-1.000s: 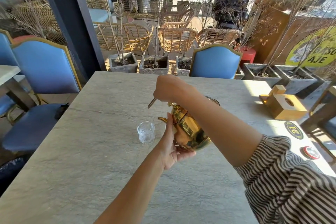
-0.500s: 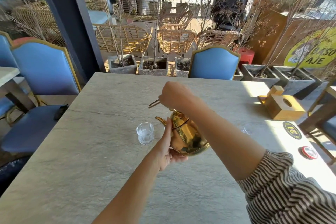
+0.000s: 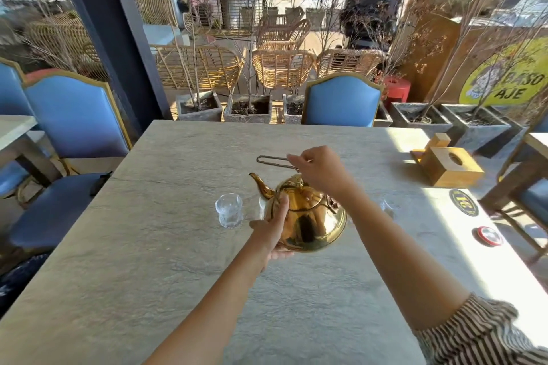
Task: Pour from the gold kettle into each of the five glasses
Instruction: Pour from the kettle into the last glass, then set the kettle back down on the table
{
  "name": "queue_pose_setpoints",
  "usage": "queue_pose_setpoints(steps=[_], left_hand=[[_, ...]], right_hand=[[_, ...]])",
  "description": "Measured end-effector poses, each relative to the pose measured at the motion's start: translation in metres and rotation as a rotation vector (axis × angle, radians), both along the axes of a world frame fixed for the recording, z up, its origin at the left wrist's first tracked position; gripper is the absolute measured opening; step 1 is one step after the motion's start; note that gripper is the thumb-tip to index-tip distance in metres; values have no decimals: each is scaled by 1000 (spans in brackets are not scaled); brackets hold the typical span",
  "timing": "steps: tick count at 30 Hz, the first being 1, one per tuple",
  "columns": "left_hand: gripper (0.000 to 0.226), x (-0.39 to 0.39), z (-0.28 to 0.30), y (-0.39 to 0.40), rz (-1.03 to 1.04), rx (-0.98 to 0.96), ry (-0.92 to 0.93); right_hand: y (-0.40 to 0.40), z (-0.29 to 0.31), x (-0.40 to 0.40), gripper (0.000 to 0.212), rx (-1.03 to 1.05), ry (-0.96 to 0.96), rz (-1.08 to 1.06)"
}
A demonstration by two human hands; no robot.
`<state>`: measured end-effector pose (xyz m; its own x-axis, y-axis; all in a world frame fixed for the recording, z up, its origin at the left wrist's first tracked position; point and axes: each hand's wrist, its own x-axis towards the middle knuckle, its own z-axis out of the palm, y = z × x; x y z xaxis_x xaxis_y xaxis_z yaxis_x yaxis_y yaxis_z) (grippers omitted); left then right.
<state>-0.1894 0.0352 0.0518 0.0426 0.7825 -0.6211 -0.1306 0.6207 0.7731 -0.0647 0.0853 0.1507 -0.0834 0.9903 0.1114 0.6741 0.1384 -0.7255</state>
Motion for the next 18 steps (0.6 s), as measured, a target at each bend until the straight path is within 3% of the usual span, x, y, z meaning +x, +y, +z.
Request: queue_pose_setpoints(steps=[2, 5, 14, 15, 18], left_hand=[[151, 13, 6, -8, -7, 18, 24], [130, 36, 9, -19, -23, 15, 55], [102, 122, -2, -58, -124, -39, 132], [102, 131, -8, -59, -132, -44, 137], [131, 157, -38, -58, -173, -103, 164]], right_hand=[[-14, -4, 18, 57, 32, 107, -16], [-33, -10, 47, 51, 59, 210, -72], [-81, -43, 136, 45, 54, 333, -238], [-86, -46, 146, 43, 49, 323, -248], [-100, -58, 177, 36, 32, 295, -264]])
